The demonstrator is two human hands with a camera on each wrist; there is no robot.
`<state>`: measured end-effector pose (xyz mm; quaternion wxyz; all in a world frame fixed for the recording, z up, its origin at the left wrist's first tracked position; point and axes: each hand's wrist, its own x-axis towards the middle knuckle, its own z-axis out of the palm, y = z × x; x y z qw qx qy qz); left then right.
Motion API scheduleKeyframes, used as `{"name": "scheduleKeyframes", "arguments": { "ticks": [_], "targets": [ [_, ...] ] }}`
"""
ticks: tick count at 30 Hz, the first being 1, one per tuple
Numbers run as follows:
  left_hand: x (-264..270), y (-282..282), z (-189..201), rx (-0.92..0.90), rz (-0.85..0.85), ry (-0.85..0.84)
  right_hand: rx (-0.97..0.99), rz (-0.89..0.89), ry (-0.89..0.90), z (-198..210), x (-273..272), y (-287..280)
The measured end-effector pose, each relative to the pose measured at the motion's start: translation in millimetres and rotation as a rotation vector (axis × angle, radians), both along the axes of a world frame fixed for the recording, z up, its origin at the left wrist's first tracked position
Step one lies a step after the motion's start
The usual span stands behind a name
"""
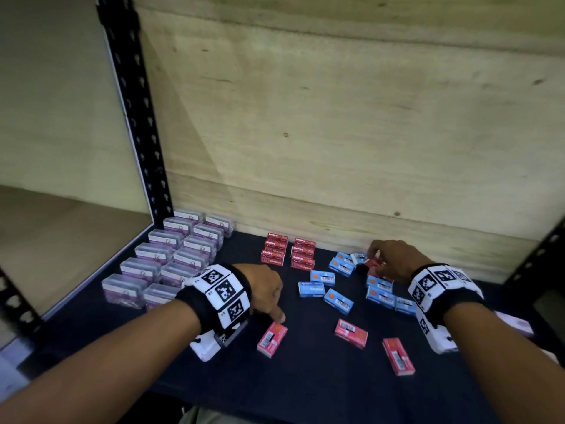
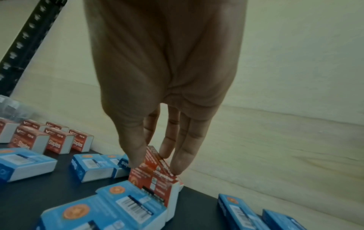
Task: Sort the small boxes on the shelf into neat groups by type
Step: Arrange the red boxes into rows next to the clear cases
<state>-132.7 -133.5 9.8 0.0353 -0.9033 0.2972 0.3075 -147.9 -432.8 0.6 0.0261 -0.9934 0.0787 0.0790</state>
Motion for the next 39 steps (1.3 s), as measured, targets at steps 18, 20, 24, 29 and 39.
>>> {"name": "scheduleKeyframes", "arguments": {
  "ticks": [18,20,24,29,39],
  "targets": [
    [-13,2,-18,-0.124,-0.117,-0.1,-0.043,-0.097,-0.051,-9,1,-1],
    [-7,5,-18,-0.159,-0.118,-0.114,-0.021,-0.096,-0.066,-5,-2,1],
    [10,17,-23,-0.22,-0.086,-0.151,0.076,-0.025,-0.123,7,-3,9],
    [28,34,-26,-0.254,-0.026,-0.134,0.201,0.099,-0.095,18,6,29],
    [39,47,-22,-0.354,0.016,-0.113,0.38,0.373,0.041,11,21,96]
  ]
}}
